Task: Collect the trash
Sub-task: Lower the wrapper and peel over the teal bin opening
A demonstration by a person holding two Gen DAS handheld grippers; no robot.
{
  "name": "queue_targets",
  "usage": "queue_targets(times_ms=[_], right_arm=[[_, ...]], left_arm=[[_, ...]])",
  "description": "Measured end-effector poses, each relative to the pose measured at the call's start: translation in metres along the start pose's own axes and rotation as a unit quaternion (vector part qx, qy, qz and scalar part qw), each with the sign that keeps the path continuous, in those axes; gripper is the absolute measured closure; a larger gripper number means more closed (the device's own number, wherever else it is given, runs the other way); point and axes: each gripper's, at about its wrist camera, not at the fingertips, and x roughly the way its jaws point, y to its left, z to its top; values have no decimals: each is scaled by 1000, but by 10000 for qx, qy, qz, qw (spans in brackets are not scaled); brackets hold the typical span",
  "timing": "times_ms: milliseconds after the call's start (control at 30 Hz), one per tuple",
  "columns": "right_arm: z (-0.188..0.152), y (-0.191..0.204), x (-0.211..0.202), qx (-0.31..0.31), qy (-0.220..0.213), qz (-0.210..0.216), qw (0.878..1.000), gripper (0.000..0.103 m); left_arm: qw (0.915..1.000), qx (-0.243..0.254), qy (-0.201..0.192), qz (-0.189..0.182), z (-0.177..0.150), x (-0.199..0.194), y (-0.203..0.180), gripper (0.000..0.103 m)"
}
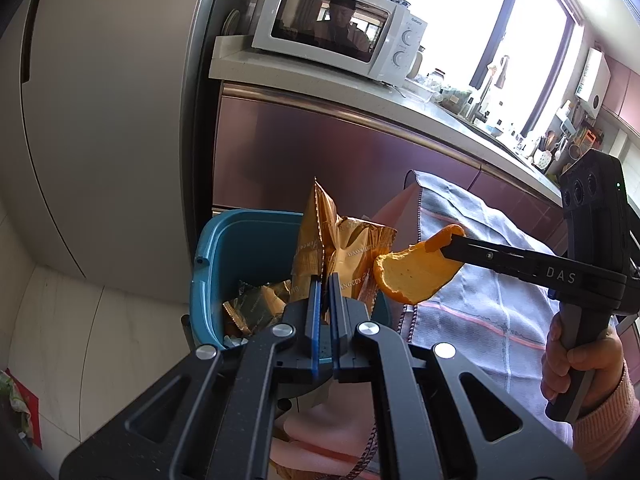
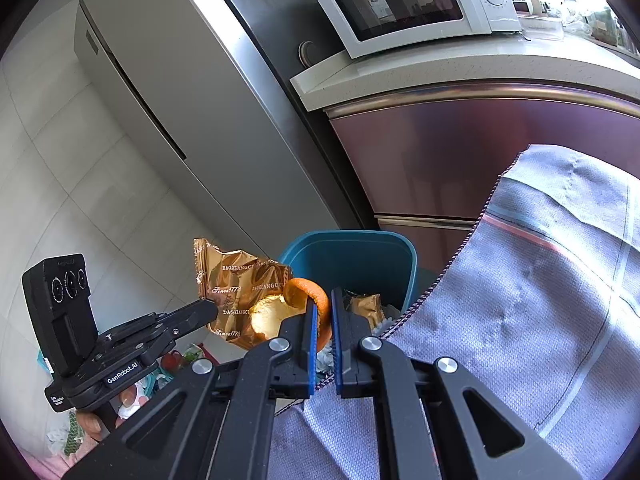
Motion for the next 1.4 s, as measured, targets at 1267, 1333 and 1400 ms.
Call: queue_targets(times_ms=[1267, 1333, 1400], right_arm=[[-2, 4, 34, 54, 260, -108, 9996, 98], [-2, 5, 36, 50, 276, -104, 9996, 98], [-2, 5, 37, 49, 296, -110, 9995, 98]], left_arm=[[9996, -116, 214, 118, -7, 23, 11, 99], [9996, -120, 230, 121, -8, 26, 11, 99], [9995, -129, 244, 124, -9, 28, 11, 99]])
